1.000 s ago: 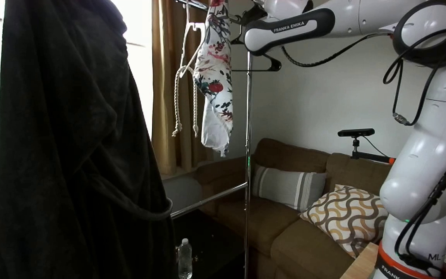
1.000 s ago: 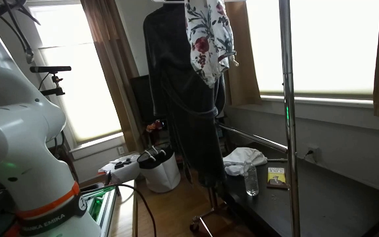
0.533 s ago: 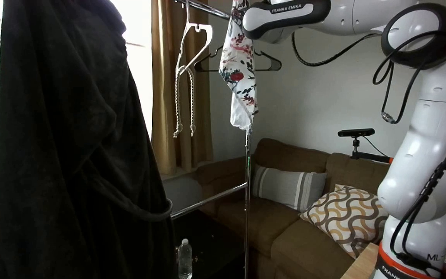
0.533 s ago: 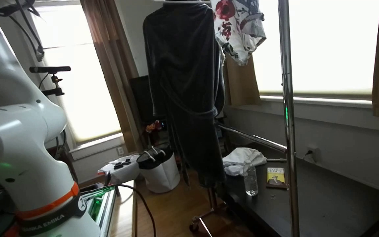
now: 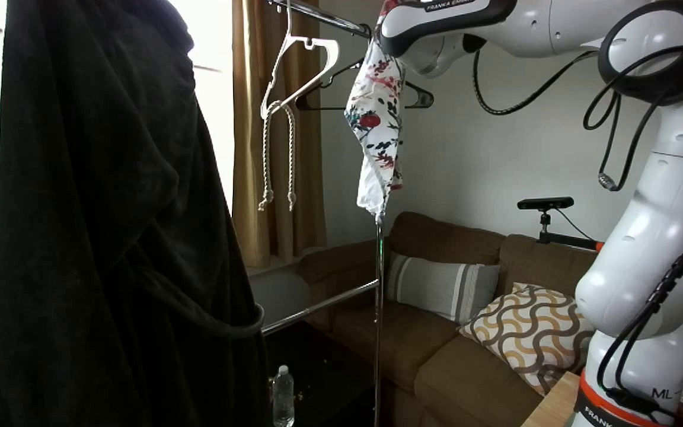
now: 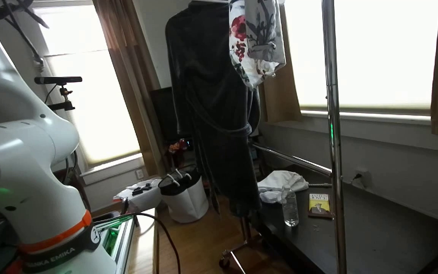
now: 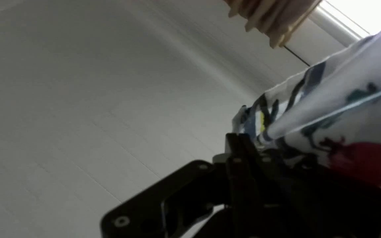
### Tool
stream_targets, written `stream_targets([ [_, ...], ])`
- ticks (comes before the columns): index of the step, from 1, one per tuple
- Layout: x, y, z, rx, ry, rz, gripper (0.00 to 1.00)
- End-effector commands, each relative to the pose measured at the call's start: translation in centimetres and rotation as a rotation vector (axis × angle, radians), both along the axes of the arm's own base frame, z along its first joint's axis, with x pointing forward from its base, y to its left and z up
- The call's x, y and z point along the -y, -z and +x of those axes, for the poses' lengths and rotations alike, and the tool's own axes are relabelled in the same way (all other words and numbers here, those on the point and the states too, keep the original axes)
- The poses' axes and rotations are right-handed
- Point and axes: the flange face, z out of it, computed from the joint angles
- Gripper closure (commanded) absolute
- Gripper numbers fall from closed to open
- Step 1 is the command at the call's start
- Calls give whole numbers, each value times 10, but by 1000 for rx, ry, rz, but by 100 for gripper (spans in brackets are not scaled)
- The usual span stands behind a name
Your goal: Move the white towel to the top rod
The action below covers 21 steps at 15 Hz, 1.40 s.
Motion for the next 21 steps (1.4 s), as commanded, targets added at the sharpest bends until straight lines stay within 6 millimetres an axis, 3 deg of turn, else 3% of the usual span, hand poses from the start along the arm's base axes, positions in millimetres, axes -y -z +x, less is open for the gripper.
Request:
stream_targets([
  [1,27,38,-41,-77,189,13,99],
  [6,63,88,-68,-191,431,101,99],
  [7,58,68,-51,-144,357,70,98],
  [10,70,86,-53,-166,405,125,99],
  [15,125,76,-40,-55,284,265,99],
  [21,191,66,9,-137,24,371,99],
])
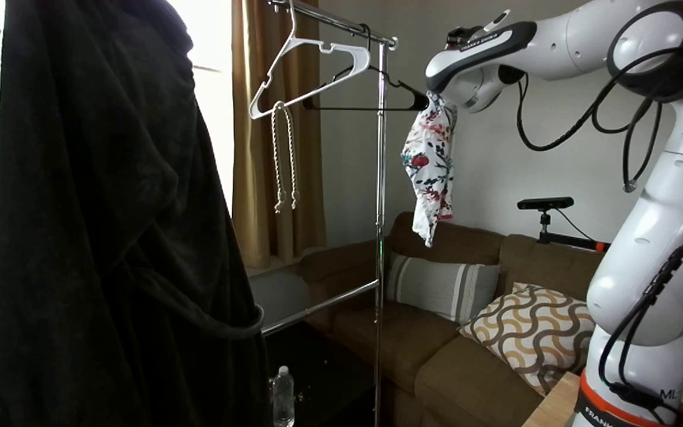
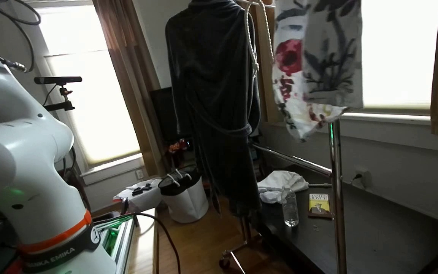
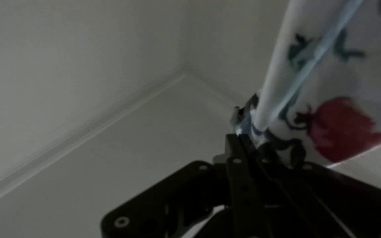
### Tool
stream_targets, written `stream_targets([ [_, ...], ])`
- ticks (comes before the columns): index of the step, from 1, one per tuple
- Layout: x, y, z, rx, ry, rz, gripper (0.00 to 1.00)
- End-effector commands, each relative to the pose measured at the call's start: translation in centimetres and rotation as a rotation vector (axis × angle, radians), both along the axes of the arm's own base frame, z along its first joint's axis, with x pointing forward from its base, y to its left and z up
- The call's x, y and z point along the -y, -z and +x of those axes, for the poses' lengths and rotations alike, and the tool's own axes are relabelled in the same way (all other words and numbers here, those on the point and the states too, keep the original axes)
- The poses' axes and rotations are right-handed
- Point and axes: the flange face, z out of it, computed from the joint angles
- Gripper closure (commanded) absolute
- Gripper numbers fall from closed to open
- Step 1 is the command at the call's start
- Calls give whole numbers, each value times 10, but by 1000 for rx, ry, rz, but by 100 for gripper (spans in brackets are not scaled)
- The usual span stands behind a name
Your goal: Move the white towel to the top rod
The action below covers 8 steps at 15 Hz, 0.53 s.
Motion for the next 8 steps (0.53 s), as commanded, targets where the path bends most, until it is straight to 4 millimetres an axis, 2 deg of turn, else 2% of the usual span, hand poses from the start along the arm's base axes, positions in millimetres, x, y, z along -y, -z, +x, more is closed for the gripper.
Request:
stream_targets([
  [1,19,-12,29,-25,-150,73,99],
  [4,14,-15,57,-127,-264,96,99],
  [5,19,-8,44,-95,-209,84,98],
  [8,13,-10,57,-119,-255,92,98],
])
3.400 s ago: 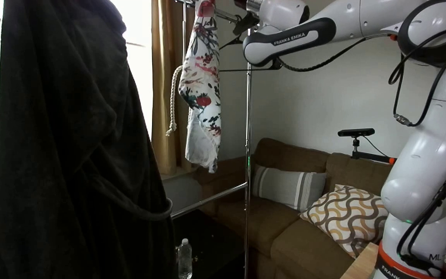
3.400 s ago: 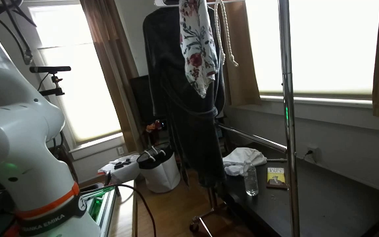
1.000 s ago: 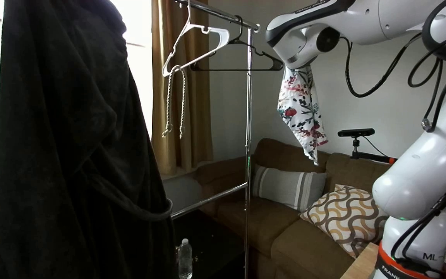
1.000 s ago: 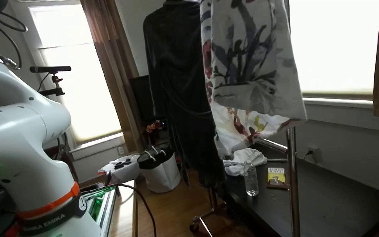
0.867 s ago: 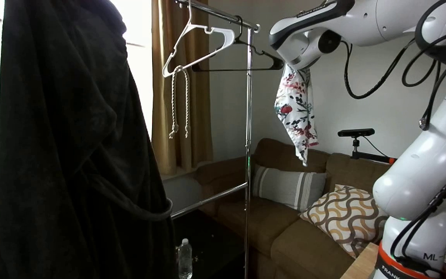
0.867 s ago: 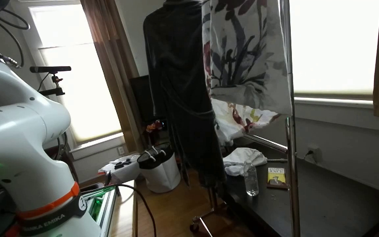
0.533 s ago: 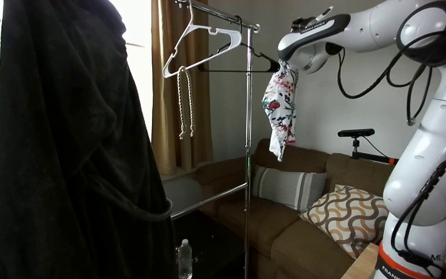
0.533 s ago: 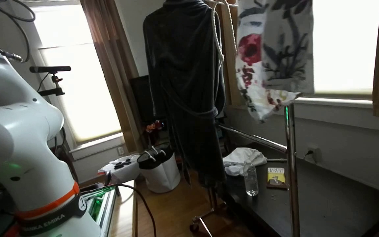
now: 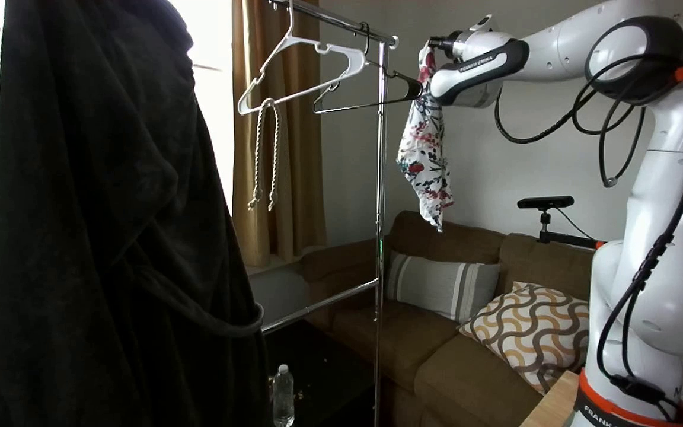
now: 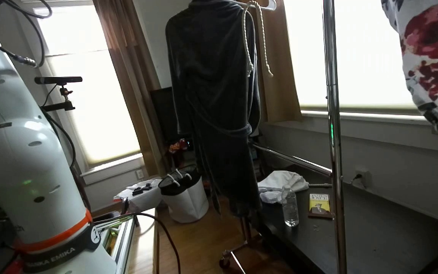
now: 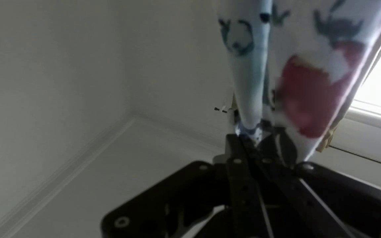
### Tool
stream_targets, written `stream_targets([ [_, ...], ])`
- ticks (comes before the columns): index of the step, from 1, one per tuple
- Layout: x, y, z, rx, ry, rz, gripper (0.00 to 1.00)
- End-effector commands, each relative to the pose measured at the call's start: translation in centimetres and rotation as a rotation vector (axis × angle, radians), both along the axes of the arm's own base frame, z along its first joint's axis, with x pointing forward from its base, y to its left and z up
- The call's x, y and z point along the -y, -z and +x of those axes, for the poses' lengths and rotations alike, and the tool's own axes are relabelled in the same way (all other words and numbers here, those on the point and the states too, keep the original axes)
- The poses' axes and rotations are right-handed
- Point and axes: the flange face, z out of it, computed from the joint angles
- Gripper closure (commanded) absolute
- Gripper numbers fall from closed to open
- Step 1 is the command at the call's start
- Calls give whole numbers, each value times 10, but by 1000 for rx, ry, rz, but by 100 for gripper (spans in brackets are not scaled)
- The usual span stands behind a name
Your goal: Move the white towel to the top rod
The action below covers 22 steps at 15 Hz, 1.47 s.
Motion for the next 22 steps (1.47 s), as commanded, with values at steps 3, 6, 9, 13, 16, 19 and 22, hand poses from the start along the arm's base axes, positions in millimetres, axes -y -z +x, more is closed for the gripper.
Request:
stream_targets([
  [3,-16,-9,-2,32,-90,56,99],
  [6,-26,-29,-8,55,-180,103,99],
  [9,-27,-54,-11,100,-208,93,99],
  [13,-15,-58,-3,118,-205,151,99],
  [16,-16,-51,-2,120,-213,158,99],
  [19,-20,-49,2,114,-219,159,98],
  [22,-25,-32,6,70,-320,314,99],
])
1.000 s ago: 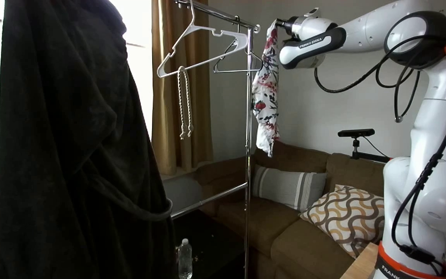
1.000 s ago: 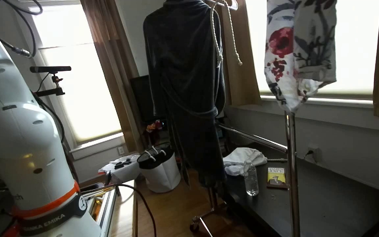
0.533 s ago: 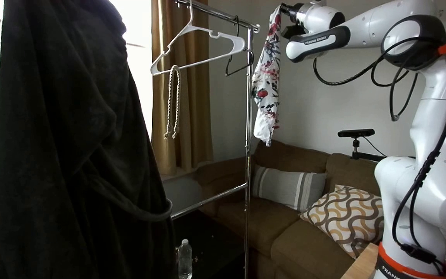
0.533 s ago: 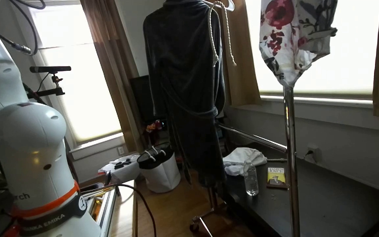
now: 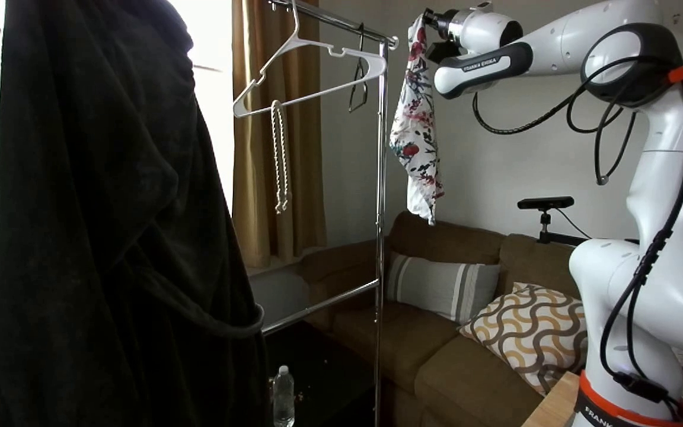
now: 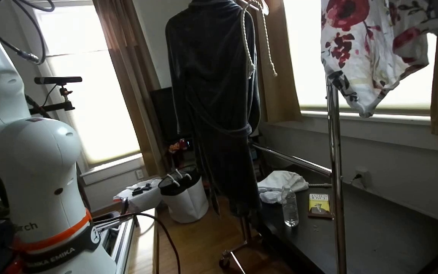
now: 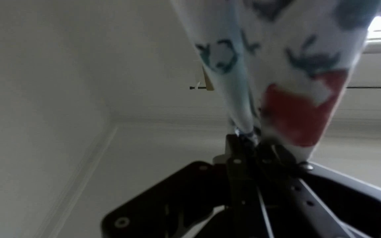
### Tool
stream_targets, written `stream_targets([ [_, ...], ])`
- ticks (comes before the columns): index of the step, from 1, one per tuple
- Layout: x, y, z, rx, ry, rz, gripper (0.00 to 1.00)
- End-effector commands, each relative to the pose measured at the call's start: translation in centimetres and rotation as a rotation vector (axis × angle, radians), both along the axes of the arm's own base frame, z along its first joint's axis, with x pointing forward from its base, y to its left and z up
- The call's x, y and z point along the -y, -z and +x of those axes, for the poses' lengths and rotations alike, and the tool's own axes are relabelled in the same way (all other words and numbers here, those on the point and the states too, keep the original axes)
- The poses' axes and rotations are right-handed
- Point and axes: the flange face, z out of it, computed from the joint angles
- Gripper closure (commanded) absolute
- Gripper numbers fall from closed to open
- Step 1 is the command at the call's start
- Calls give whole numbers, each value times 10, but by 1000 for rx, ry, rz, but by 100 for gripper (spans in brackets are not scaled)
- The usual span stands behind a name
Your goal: Move the white towel to the top rod
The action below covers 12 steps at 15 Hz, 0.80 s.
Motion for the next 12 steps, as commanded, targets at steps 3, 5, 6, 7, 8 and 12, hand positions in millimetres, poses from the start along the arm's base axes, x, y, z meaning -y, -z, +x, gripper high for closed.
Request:
stream_targets([
  [3,4,26,11,-143,-117,196,99],
  [5,18,27,15,-197,-95,242,99],
  [6,24,27,17,-223,-82,252,99],
  [7,29,24,20,-237,-72,263,99],
  [8,32,21,22,-243,-76,279,99],
  [12,25,10,42,-265,-205,375,99],
])
